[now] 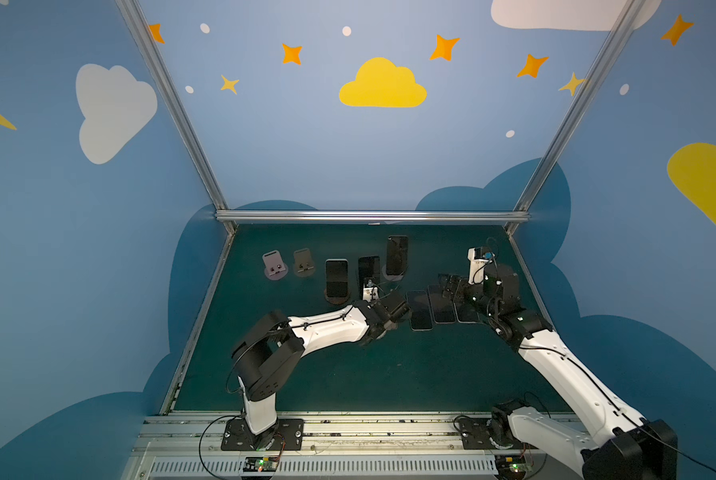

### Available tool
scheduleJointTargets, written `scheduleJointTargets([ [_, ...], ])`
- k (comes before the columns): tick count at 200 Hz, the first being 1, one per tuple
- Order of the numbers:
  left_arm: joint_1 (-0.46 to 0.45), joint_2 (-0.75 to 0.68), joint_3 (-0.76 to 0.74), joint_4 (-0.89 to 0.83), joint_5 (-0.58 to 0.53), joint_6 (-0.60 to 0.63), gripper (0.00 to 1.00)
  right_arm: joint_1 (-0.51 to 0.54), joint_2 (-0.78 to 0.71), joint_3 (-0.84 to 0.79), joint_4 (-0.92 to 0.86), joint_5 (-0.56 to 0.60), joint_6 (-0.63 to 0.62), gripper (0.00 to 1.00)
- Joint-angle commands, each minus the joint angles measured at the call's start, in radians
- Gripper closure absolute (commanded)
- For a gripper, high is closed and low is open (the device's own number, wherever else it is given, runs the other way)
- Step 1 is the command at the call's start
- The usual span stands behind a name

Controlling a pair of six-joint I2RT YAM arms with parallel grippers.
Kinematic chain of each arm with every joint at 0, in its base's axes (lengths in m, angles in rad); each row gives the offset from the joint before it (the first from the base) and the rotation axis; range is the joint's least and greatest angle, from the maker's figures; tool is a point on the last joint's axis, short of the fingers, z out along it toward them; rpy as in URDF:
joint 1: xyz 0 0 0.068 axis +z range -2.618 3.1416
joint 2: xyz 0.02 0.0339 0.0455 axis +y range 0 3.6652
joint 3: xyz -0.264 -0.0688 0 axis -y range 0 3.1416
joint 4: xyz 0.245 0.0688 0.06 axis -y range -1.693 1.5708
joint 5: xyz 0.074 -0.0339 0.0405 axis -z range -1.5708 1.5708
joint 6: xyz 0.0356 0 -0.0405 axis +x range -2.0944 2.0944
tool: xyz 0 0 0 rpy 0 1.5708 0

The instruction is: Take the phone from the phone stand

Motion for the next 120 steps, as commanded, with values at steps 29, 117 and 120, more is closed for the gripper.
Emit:
scheduleJointTargets([
  [29,0.018,0.040,-0.003,0.069,0.062,0.072,0.04,0.001,0.008,-0.019,0.036,-0.006,-0.006,0.12],
  [117,0.029,0.068,0.008,0.052,-0.011,0.040,0.22,-0.002,0.047,-0.010,0.042,-0.026,0.016,0.13],
  [120,0.030,0.069,0.009,0.050,-0.014,0.040,0.22,-0.002,0.048,-0.012,0.043,-0.027,0.016,0.13],
])
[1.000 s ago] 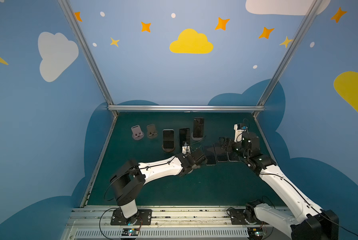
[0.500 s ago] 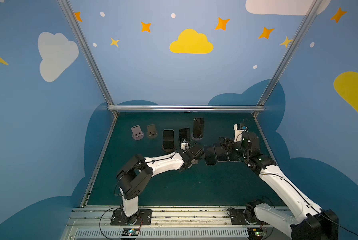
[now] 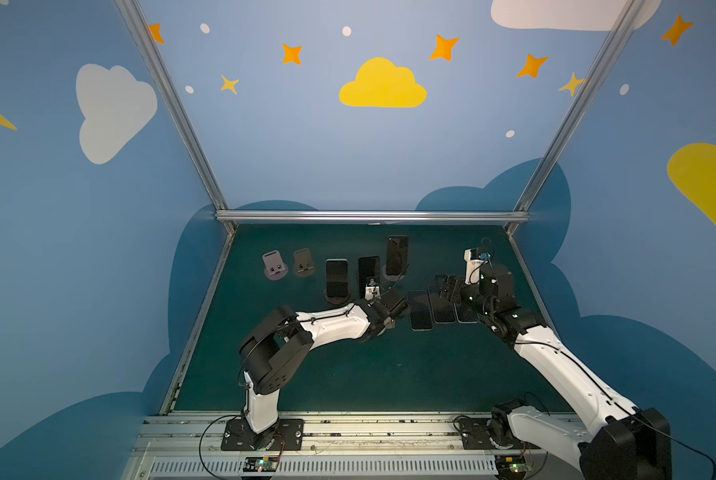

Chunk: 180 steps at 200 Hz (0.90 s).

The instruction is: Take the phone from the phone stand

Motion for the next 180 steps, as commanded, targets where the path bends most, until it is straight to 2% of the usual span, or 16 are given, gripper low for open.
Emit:
scheduleJointTargets([
  [1,0.008,0.018,0.009,-0.029,-0.051,-0.010,0.22,-0.002,0.002,-0.001,0.016,-0.011,0.006,0.13],
  [66,0.017,0.020,0.024,-0.042,-0.064,0.016,0.25,-0.008,-0.009,-0.006,0.012,-0.007,0.006,0.13],
  [87,0.018,0.019,0.025,-0.057,-0.078,-0.001,0.10,-0.008,-0.009,-0.010,0.026,-0.015,0.002,0.13],
  [110,0.009,0.020,0.029,-0.051,-0.086,-0.030,0.05,-0.007,-0.003,-0.007,0.020,-0.014,0.007,0.13],
  [142,-0.001,0.051,0.068,-0.091,-0.131,-0.089,0.07,-0.008,0.003,-0.003,0.016,-0.020,0.012,0.13],
  [180,0.000,0.065,0.066,-0.088,-0.152,-0.118,0.14,-0.009,0.002,-0.001,0.013,-0.023,0.017,0.13],
])
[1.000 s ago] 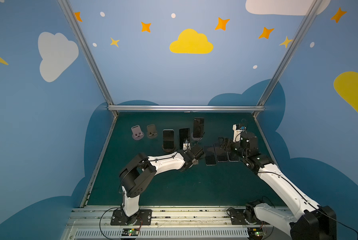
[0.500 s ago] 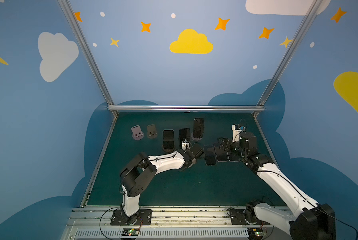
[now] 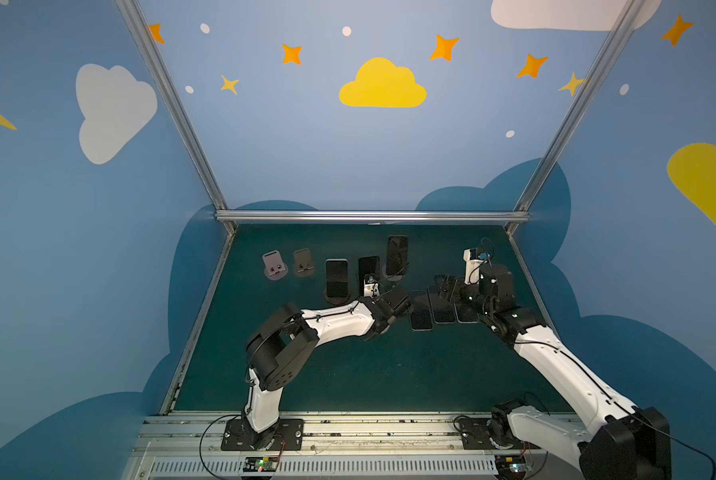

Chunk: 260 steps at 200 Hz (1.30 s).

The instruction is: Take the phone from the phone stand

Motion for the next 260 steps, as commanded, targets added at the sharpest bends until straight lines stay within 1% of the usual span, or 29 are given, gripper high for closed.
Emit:
scheduleJointTargets([
  [1,0.000,0.014,0.007,-0.038,-0.041,-0.037,0.14,-0.004,0.002,0.000,0.011,-0.006,0.013,0.13],
  [60,-0.002,0.002,-0.004,-0.059,-0.061,-0.026,0.28,-0.005,-0.006,-0.004,0.012,-0.008,0.017,0.13],
  [93,-0.009,-0.047,-0.041,-0.054,-0.075,-0.017,0.31,-0.004,-0.013,-0.007,0.012,-0.010,0.018,0.13],
  [126,-0.052,-0.113,-0.064,-0.095,-0.117,0.002,0.32,-0.005,-0.019,-0.005,0.007,-0.012,0.020,0.13],
  [142,-0.075,-0.159,-0.082,-0.131,-0.140,0.001,0.32,-0.004,-0.020,-0.009,0.016,-0.020,0.019,0.13],
  [158,-0.090,-0.209,-0.115,-0.182,-0.148,-0.028,0.32,-0.005,-0.021,-0.005,0.008,-0.021,0.020,0.13],
  [190,-0.092,-0.362,-0.235,-0.254,-0.127,-0.103,0.33,-0.004,-0.024,-0.006,0.016,-0.032,0.025,0.13],
  [222,-0.093,-0.500,-0.306,-0.381,-0.128,-0.176,0.34,-0.004,-0.023,-0.005,0.018,-0.040,0.029,0.13],
  [245,-0.078,-0.604,-0.338,-0.466,-0.157,-0.218,0.34,-0.005,-0.022,0.000,0.006,-0.038,0.027,0.13],
  [260,-0.023,-0.681,-0.366,-0.487,-0.133,-0.218,0.34,-0.004,-0.018,-0.004,0.021,-0.051,0.029,0.13],
])
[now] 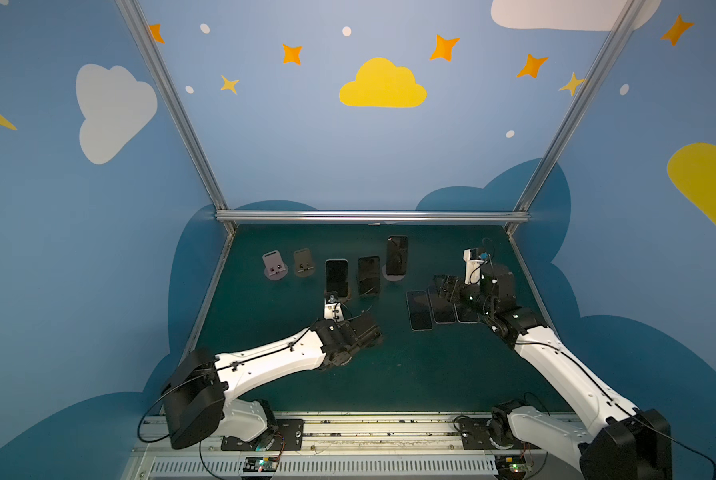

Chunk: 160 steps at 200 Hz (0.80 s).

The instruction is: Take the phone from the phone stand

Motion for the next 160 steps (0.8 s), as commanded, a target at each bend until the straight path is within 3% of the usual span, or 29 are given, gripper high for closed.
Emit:
scheduleJointTargets([
  [1,0.063,-0.107,-0.027,-0.111,-0.033,-0.049,0.34,-0.002,-0.011,-0.005,0.022,-0.022,0.008,0.13],
  [34,0.281,-0.284,-0.112,0.014,0.049,0.085,0.36,-0.002,-0.004,0.001,0.014,-0.028,0.009,0.13],
  [57,0.484,-0.269,-0.086,0.097,0.158,0.176,0.36,-0.002,0.008,0.005,0.012,-0.038,0.005,0.14],
  [83,0.662,-0.133,-0.029,0.208,0.243,0.251,0.36,-0.002,0.014,0.011,0.006,-0.040,0.008,0.14],
  [108,0.767,0.045,0.059,0.305,0.284,0.295,0.36,-0.002,0.017,0.008,0.006,-0.030,0.007,0.14],
  [160,0.837,0.367,0.259,0.366,0.304,0.378,0.36,-0.004,0.025,0.009,0.007,-0.023,0.002,0.14],
])
